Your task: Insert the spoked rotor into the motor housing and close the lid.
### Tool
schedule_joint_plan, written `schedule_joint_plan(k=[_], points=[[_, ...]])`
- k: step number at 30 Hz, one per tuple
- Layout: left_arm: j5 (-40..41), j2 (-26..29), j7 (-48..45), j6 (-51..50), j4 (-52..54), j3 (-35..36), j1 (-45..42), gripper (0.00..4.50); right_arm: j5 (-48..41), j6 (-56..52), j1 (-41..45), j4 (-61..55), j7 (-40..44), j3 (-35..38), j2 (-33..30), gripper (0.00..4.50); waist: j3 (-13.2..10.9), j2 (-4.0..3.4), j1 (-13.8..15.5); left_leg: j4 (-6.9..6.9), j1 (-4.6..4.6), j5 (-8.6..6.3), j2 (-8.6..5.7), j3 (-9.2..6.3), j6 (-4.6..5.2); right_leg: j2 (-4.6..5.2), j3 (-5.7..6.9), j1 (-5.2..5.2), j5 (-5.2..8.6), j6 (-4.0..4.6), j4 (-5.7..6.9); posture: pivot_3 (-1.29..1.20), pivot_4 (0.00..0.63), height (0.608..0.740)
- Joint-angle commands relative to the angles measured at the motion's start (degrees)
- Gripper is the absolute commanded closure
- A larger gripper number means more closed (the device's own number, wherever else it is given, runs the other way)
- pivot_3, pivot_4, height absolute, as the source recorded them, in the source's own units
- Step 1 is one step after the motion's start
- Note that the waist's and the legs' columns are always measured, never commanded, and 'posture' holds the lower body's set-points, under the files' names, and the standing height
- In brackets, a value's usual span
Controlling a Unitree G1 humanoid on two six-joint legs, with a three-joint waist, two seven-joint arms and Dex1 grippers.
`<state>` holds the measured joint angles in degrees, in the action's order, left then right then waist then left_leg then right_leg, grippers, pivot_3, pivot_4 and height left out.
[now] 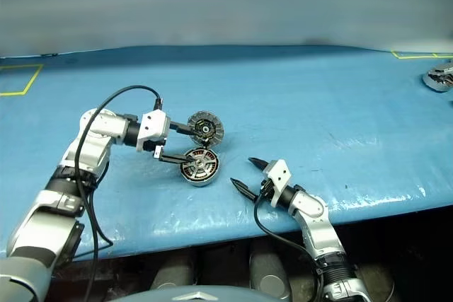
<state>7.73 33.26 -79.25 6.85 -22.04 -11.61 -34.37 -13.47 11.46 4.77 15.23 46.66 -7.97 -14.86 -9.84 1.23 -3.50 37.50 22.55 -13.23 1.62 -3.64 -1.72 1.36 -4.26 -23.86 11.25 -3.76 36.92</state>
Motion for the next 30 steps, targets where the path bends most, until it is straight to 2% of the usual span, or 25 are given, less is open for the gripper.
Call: schedule_joint_plan(k=[1,3,6,8,10,15,25,30], points=[[2.38,-0.71,3.89,-2.64,6.35,2.38,2.31,0.98,-0.67,-0.40,0.86,-1.27,0.72,0.47,-0.05,1.56,0.00,0.00,0.11,0.00,-0.01,0.00,0.00,0.00,0.00,0.00,0.00,0.01,0.00,0.00,0.01,0.00,0.150,0.740],[3.01,-2.13,6.18,-4.52,7.98,2.42,3.92,0.98,-0.32,-0.40,1.18,-1.09,0.62,0.44,-0.10,2.25,0.00,-0.01,0.18,0.01,-0.01,0.00,0.00,0.00,0.00,0.00,0.00,0.01,0.00,0.00,0.00,0.00,0.150,0.740],[2.10,-3.41,6.96,-6.08,9.04,0.26,5.56,1.56,0.58,-0.22,1.63,-0.65,0.36,0.14,-0.25,3.20,0.00,-0.01,0.19,0.01,-0.01,0.00,-0.01,0.01,0.00,0.01,0.00,0.01,0.00,0.00,-0.01,0.00,0.150,0.740],[1.65,-3.96,6.98,-6.46,8.70,-0.76,6.10,2.30,0.72,-0.37,1.79,-0.51,0.47,0.02,-0.25,3.94,0.00,-0.01,0.12,0.01,-0.01,0.00,-0.01,0.01,0.00,0.00,0.00,0.01,0.00,0.00,-0.01,0.00,0.150,0.740],[0.58,-4.13,7.37,-6.32,7.84,-1.81,6.22,2.89,0.81,-0.43,1.81,-0.54,0.49,0.01,-0.18,4.50,0.00,-0.01,0.04,0.01,-0.01,0.00,-0.01,0.01,0.00,0.00,0.00,0.00,0.00,-0.01,-0.01,0.00,0.150,0.740],[-2.64,-4.67,9.97,-6.13,5.30,-3.52,5.57,4.49,1.09,-0.21,1.13,-0.94,-0.01,0.02,0.13,4.50,0.00,-0.01,0.06,0.01,-0.03,0.00,-0.01,0.02,0.00,-0.01,0.00,0.02,0.00,0.00,-0.01,0.00,0.150,0.740],[-8.95,-1.37,7.94,-5.78,1.96,-8.55,2.87,4.49,2.48,0.86,1.32,-0.37,-1.71,-0.04,0.43,4.50,0.07,-0.11,-0.13,0.01,-0.16,0.00,-0.01,0.06,0.00,0.00,-0.03,0.11,0.01,0.00,-0.01,0.00,0.150,0.740],[-3.11,-3.63,9.20,-6.37,3.78,-4.06,3.52,4.49,2.26,1.02,1.66,-0.51,-2.32,0.23,0.72,4.50,0.10,-0.16,-0.17,0.01,-0.18,0.00,0.00,0.06,0.00,-0.01,-0.04,0.11,0.01,0.01,0.00,0.00,0.150,0.740]])
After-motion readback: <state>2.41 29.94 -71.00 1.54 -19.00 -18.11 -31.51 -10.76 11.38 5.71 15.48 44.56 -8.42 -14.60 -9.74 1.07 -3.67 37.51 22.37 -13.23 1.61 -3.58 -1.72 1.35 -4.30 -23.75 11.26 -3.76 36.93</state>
